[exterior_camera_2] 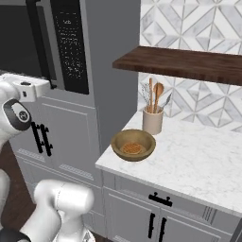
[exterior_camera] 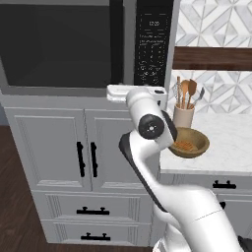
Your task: Open the microwave, place the bowl with waffle inside the microwave, then close the microwave door and turn it on.
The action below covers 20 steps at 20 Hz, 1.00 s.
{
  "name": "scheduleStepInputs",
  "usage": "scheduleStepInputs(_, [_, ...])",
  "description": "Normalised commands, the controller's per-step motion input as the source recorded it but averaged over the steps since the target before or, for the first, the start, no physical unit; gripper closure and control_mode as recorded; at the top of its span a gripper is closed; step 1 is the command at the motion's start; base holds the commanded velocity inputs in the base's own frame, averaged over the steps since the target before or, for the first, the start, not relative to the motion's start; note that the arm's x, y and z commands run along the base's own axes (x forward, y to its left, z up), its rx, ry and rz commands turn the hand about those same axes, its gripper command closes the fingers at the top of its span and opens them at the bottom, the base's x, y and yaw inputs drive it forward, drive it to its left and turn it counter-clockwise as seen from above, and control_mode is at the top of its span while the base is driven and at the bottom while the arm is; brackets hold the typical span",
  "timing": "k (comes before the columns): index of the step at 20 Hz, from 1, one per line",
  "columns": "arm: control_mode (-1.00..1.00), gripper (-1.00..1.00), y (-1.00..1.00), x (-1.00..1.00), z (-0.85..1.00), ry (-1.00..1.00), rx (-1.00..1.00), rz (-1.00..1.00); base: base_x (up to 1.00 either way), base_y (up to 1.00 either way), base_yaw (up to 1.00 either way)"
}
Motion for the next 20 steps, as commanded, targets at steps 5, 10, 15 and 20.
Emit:
scheduleStepInputs(5, [-1.0, -1.0, 0.36, 0.45, 0.03, 0.03, -0.11, -0.03, 0.0, 0.0, 0.0])
scheduleStepInputs(10, [-1.0, -1.0, 0.3, 0.45, 0.01, 0.0, -0.07, -0.02, 0.0, 0.0, 0.0])
scheduleStepInputs(15, [-1.0, -1.0, 0.0, 0.52, 0.05, 0.0, 0.0, -0.02, 0.0, 0.0, 0.0])
scheduleStepInputs(20, [-1.0, -1.0, 0.0, 0.54, 0.03, 0.0, 0.0, -0.03, 0.0, 0.0, 0.0])
